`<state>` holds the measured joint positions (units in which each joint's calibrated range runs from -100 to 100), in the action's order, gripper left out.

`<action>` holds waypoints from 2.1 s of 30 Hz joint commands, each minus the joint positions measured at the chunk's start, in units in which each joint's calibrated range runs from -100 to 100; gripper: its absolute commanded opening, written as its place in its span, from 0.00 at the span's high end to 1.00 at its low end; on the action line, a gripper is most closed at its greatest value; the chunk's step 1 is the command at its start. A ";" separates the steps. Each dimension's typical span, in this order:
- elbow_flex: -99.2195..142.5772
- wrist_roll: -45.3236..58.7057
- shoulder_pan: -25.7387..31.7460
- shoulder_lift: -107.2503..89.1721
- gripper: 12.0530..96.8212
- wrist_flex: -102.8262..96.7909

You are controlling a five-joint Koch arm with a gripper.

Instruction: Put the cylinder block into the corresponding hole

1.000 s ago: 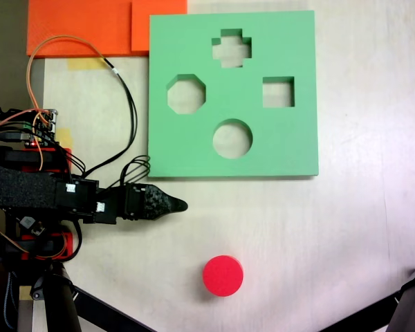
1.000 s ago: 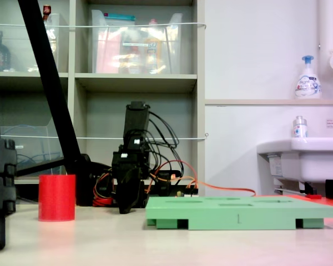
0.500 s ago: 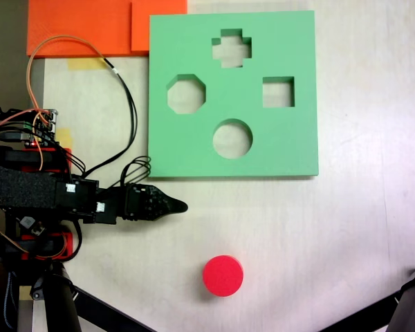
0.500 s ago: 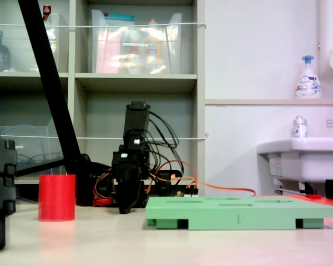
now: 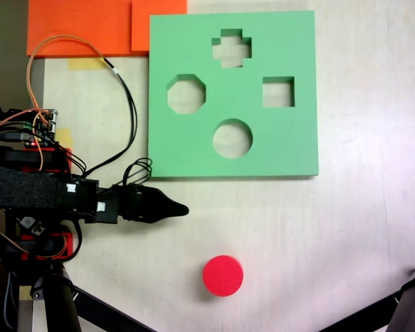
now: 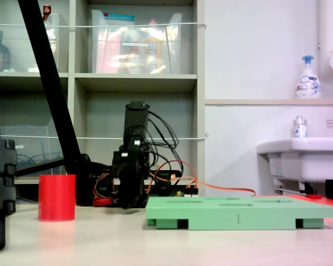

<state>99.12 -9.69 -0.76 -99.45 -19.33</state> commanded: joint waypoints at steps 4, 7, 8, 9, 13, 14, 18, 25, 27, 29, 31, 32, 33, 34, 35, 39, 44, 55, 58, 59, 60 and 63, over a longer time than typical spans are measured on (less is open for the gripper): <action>-0.21 -24.86 0.49 -0.55 0.56 -21.83; 0.28 -33.85 -0.39 -0.55 0.56 -27.03; 0.48 -35.02 -0.59 -0.55 0.56 -27.13; 0.48 -35.75 -0.59 -0.55 0.56 -27.03; 0.88 -36.43 -3.08 2.11 0.54 -31.75; 0.88 -37.85 -3.37 8.53 0.49 -36.27; 0.48 -38.53 -4.88 64.12 0.32 -80.67; -8.89 -39.46 -5.03 91.91 0.15 -80.67; -11.38 -39.46 -5.08 94.42 0.14 -80.67; -14.17 -39.46 -5.37 96.66 0.14 -80.67; -17.36 -39.46 -5.81 99.03 0.14 -80.67; -19.06 -39.46 -6.11 100.01 0.14 -80.67; -20.85 -39.46 -6.45 101.69 0.14 -80.67; -22.65 -39.51 -6.79 103.08 0.14 -80.67; -24.64 -39.56 -7.13 104.76 0.14 -80.67; -29.53 -39.61 -7.96 108.11 0.15 -80.67; -35.91 -39.61 -8.89 110.35 0.15 -80.67; -48.97 -39.61 -7.86 112.44 0.26 -72.67; -50.76 -39.56 -7.42 112.58 0.30 -70.55; -51.06 -39.56 -7.37 112.72 0.30 -70.36; -51.16 -39.56 -7.33 112.86 0.30 -70.17; -51.16 -39.56 -7.42 113.14 0.30 -70.07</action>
<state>49.44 -48.82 -8.28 13.68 -89.33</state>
